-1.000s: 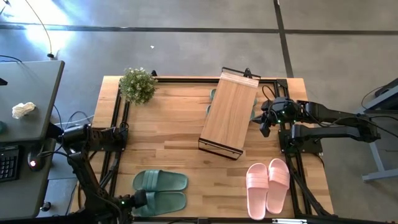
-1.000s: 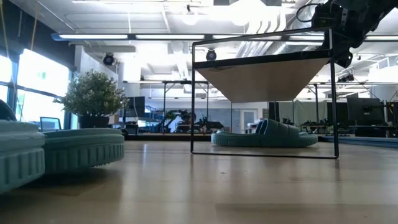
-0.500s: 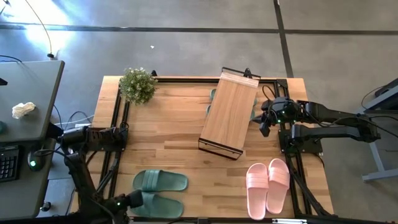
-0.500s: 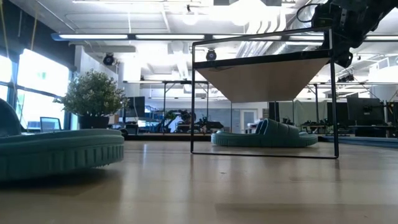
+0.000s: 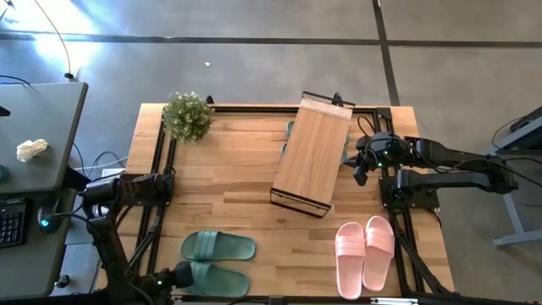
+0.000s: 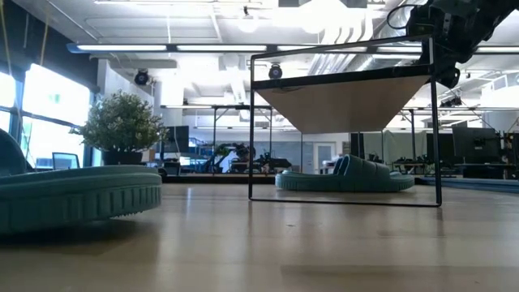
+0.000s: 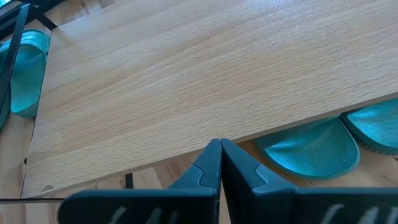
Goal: Pick and place slides into the shelf
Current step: Put the green slide under the shelf
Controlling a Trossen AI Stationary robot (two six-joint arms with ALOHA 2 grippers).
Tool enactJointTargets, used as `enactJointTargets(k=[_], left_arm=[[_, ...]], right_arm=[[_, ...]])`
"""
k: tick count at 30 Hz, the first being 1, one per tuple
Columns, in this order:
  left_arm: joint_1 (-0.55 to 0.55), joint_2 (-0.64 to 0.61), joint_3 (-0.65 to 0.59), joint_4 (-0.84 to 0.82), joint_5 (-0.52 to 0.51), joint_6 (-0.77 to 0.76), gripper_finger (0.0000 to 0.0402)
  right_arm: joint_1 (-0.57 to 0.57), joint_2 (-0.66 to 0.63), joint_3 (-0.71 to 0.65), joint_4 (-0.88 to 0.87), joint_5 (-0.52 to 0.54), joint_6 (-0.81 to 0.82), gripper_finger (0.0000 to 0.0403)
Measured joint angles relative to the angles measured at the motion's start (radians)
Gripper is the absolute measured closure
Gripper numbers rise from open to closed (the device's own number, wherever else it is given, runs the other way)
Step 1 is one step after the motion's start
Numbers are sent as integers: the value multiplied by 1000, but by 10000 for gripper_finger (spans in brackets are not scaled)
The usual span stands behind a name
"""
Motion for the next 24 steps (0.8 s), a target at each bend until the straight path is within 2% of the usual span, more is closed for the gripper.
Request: enactJointTargets(k=[4,9,16,24], left_arm=[[1,4,0,3,-51,0,309],[2,7,0,10,-168,1,309],[8,60,0,24,-130,1,309],[7,63,0,31,-185,3,309]], right_arm=[[0,0,0,0,8,0,403],[0,0,0,0,35,0,403],[0,0,0,0,35,7,403],[0,0,0,0,35,19,403]])
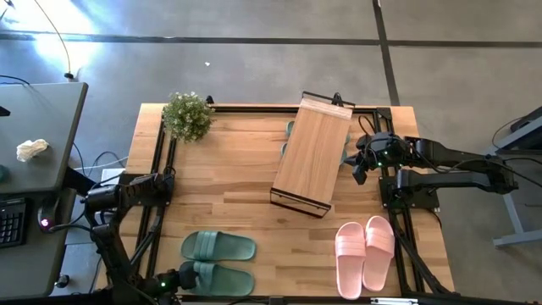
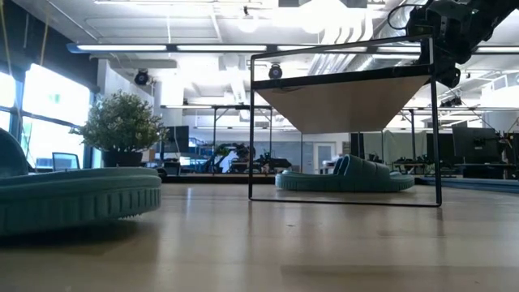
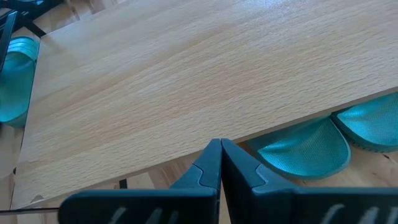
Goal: Pick and place slides into the shelf
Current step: Put the green slide under the shelf
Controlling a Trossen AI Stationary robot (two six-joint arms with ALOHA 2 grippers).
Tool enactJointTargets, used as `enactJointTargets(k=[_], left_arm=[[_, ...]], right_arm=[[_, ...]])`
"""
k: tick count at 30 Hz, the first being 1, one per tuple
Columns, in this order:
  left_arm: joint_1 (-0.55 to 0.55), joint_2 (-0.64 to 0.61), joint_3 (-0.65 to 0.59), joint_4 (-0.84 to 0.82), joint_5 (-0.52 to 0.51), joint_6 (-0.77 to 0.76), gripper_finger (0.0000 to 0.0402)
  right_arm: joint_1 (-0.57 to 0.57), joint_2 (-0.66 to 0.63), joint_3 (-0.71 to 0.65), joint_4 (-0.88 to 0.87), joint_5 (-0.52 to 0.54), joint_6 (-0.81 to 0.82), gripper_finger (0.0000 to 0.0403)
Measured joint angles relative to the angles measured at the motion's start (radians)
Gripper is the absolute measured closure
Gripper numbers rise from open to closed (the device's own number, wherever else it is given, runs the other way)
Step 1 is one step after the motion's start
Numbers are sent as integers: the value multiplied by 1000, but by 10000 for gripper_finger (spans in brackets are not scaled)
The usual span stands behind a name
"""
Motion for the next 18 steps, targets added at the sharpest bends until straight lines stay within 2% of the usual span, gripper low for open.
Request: enactJointTargets(k=[4,11,18], left_arm=[[-6,-1,0,0,-13,-5,309],[9,-1,0,4,-120,-5,309],[42,-1,0,54,-141,-1,309]], right_arm=[[0,0,0,0,12,7,403],[0,0,0,0,22,7,403],[0,0,0,0,23,7,403]])
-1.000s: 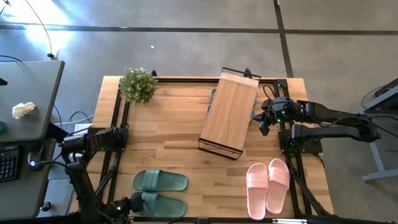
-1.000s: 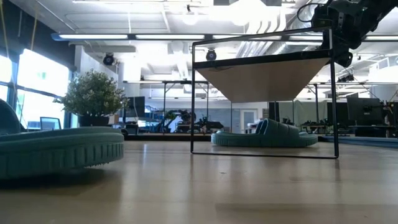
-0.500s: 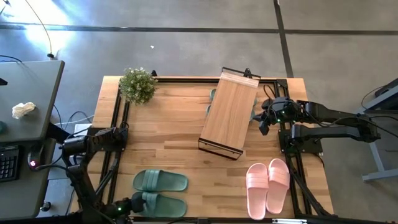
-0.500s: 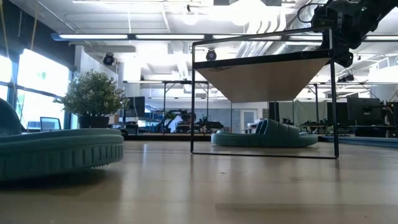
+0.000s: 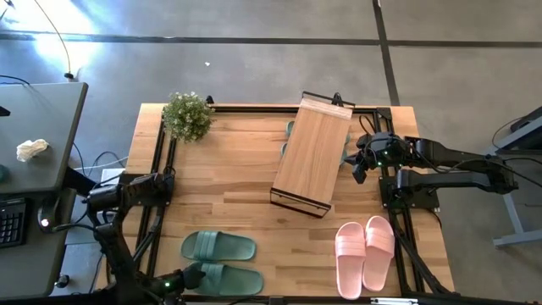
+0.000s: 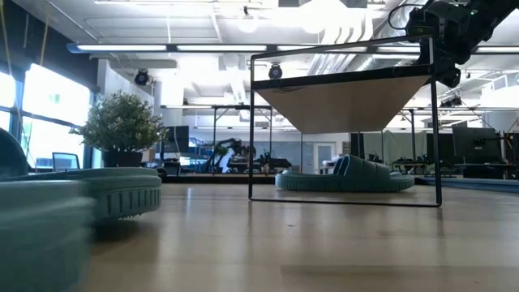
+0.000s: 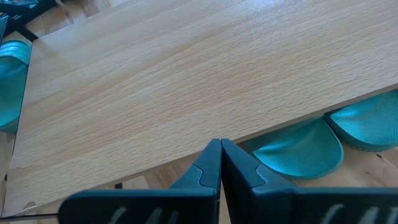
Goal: Pick and place slides into the shelf
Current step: Put the green slide under the shelf
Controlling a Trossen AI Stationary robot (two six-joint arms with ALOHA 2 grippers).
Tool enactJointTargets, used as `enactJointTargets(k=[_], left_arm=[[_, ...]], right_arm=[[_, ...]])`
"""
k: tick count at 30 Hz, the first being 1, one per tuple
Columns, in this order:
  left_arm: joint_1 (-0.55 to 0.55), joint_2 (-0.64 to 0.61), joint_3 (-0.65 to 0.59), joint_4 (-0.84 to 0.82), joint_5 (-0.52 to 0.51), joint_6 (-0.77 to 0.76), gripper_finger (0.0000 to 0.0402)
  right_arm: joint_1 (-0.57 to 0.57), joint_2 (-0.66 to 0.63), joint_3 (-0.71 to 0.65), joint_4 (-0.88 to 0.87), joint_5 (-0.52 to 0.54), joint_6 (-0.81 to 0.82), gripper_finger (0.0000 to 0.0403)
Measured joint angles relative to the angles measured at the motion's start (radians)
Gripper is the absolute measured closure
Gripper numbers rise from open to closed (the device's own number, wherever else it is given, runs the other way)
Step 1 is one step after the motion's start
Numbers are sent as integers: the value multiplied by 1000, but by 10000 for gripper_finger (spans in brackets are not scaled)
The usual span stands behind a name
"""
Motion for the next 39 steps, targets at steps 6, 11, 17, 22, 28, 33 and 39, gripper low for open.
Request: enactJointTargets(k=[6,11,17,22,28,33,39], left_arm=[[25,-1,0,38,58,33,309],[24,0,-2,43,60,43,309],[25,22,-14,98,47,106,309],[25,23,-13,115,0,112,310],[33,24,-13,148,-34,112,309],[62,24,-13,203,-56,136,319],[92,24,-13,220,-55,162,388]], right_arm=[[0,0,0,0,0,-1,403],[0,0,0,0,19,-1,403],[0,0,0,0,19,0,403],[0,0,0,0,18,0,403],[0,0,0,0,21,0,403],[0,0,0,0,22,8,403],[0,0,0,0,23,8,403]])
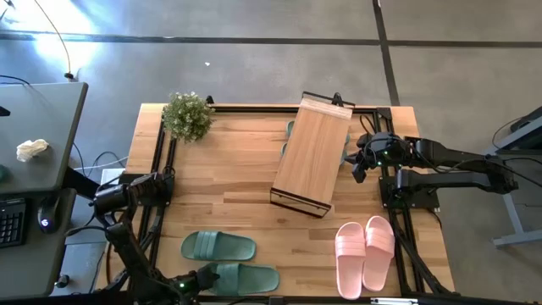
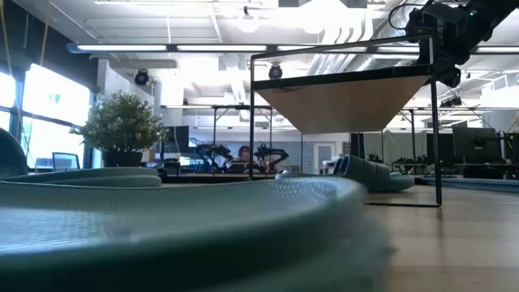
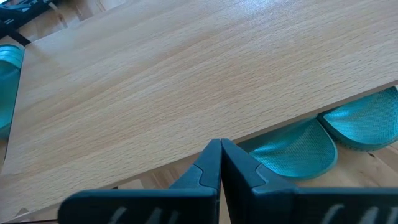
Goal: Pick and place slides into the shelf
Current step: Put the green slide under the shelf
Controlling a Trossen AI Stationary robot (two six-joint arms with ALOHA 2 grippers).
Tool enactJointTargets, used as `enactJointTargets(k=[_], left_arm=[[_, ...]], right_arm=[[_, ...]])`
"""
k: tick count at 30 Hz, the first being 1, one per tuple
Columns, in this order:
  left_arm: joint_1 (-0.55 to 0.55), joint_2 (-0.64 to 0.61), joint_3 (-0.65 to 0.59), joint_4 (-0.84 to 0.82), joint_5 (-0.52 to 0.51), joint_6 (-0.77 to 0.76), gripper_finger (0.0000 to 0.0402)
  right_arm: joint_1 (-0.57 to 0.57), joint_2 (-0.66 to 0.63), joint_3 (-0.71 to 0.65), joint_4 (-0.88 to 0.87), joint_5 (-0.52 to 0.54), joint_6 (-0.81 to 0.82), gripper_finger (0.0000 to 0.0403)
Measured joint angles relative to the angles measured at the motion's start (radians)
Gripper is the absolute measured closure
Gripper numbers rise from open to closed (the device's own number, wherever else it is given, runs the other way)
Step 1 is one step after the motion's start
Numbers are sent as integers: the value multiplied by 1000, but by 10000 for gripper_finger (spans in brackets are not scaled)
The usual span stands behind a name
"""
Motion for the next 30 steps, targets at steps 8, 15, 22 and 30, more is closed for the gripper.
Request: enactJointTargets(k=[8,15,22,30], left_arm=[[6,0,0,-1,-6,-6,397],[22,0,102,-134,-7,-27,400],[97,-2,328,-388,-21,-140,401],[182,-2,538,-641,-28,-221,401]], right_arm=[[0,0,0,0,0,0,403],[0,0,0,0,3,0,403],[0,0,0,0,-10,-56,403],[0,-1,0,22,-85,-128,403]])
